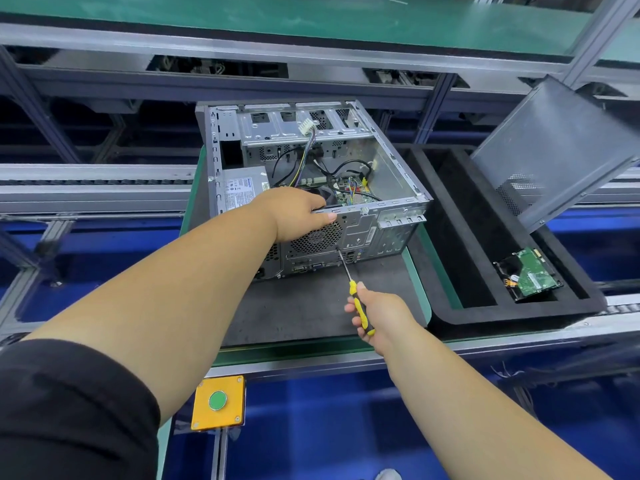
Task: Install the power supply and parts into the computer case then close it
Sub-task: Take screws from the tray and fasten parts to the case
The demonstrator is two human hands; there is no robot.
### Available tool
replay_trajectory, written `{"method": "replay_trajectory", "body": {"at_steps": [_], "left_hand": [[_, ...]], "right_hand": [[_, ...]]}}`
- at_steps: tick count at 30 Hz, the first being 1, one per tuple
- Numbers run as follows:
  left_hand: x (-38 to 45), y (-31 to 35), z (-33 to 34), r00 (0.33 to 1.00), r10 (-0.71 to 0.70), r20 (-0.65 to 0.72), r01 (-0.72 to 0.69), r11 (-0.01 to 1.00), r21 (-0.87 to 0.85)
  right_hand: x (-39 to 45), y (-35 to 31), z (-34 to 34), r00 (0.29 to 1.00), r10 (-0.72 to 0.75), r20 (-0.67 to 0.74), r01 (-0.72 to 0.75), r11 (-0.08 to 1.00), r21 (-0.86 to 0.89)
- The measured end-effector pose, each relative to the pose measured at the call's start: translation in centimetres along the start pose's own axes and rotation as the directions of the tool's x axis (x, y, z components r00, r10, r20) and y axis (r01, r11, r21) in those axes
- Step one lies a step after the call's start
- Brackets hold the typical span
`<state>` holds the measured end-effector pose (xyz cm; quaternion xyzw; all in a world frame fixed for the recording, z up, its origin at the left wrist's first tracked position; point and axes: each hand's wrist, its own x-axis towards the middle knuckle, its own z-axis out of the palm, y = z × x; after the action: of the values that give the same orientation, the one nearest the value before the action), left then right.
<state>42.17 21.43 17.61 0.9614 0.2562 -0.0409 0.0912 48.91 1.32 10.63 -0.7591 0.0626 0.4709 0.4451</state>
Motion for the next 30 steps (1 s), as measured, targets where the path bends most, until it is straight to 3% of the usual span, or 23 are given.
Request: {"method": "replay_trajectory", "body": {"at_steps": [5, 11, 13, 16, 20, 24, 27, 30], "left_hand": [[0.0, 0.0, 0.0, 1.0, -0.008, 0.001, 0.008, 1.0, -0.004], [0.0, -0.1, 0.0, 1.0, 0.0, -0.001, 0.0, 1.0, -0.002], [0.0, -0.1, 0.0, 1.0, -0.002, 0.002, 0.002, 1.0, -0.005], [0.0, -0.1, 0.0, 1.0, -0.002, 0.005, 0.002, 1.0, -0.005], [0.0, 0.0, 0.0, 1.0, 0.001, 0.005, -0.001, 1.0, -0.011], [0.0, 0.0, -0.1, 1.0, 0.003, 0.005, -0.003, 1.0, -0.014], [0.0, -0.1, -0.1, 1.0, 0.001, 0.0, -0.001, 1.0, -0.015], [0.0, -0.1, 0.0, 1.0, 0.005, 0.001, -0.005, 1.0, -0.009]], "right_hand": [[0.2, -0.2, -0.2, 0.968, 0.161, 0.191, -0.2, 0.958, 0.207], [0.3, 0.9, -0.6, 0.985, -0.014, 0.173, -0.042, 0.947, 0.318], [0.3, 1.0, -0.7, 0.992, -0.078, 0.104, 0.049, 0.965, 0.256], [0.6, 0.7, -0.6, 0.987, -0.159, -0.031, 0.16, 0.987, 0.025], [1.0, 0.2, -0.2, 0.997, -0.06, -0.046, 0.059, 0.998, -0.038], [1.3, 0.5, -0.2, 0.99, 0.082, 0.115, -0.104, 0.975, 0.195], [1.0, 0.8, -0.3, 0.987, 0.041, 0.154, -0.083, 0.957, 0.279], [0.5, 1.2, -0.6, 0.992, -0.06, 0.113, 0.028, 0.962, 0.27]]}}
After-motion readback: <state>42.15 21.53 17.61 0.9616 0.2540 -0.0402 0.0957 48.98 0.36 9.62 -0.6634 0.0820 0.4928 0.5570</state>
